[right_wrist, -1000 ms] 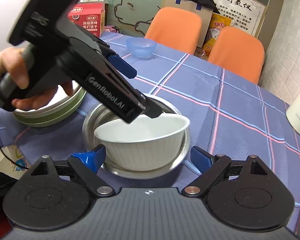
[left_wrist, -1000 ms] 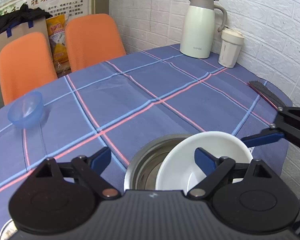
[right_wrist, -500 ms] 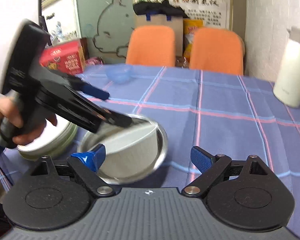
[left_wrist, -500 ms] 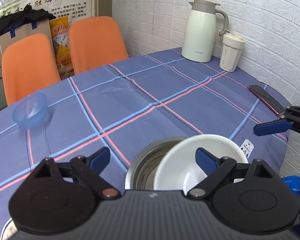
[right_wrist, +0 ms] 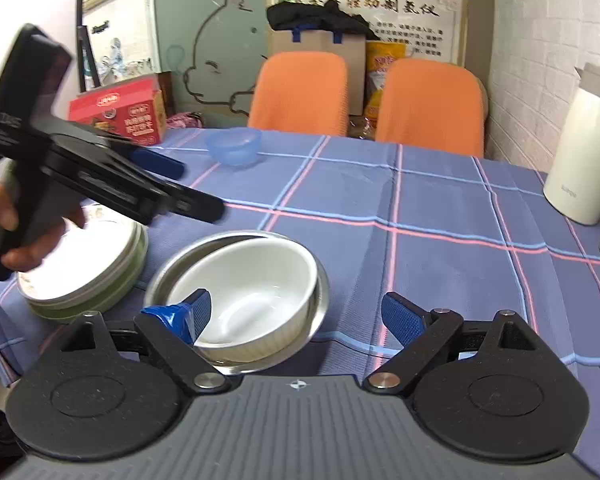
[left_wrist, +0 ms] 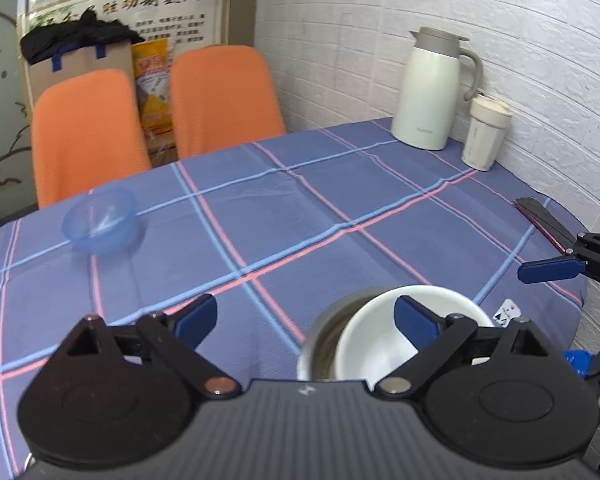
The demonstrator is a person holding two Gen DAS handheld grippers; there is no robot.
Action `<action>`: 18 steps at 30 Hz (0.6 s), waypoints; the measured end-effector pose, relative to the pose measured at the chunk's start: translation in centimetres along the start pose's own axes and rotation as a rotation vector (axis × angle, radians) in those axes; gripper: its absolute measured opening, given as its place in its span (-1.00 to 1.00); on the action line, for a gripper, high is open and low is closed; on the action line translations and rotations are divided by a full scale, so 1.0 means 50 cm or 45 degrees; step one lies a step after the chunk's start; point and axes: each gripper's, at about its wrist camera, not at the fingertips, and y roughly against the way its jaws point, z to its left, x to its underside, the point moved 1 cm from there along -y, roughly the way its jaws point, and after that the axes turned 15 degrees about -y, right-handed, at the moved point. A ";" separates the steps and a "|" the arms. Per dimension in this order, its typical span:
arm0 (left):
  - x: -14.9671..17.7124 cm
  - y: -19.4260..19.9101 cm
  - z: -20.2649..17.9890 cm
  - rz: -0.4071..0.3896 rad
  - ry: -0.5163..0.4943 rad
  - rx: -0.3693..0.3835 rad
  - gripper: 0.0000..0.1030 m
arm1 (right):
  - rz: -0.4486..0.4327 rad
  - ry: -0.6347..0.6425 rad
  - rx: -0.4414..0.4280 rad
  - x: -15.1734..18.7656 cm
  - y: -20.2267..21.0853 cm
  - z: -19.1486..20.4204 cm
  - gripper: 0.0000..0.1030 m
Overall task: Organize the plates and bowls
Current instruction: 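Open the left gripper to release the white bowl, then move the left gripper to the translucent blue bowl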
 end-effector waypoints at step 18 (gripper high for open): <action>0.051 0.031 0.088 0.011 0.106 -0.056 0.86 | 0.037 0.026 0.037 -0.021 -0.053 0.012 0.54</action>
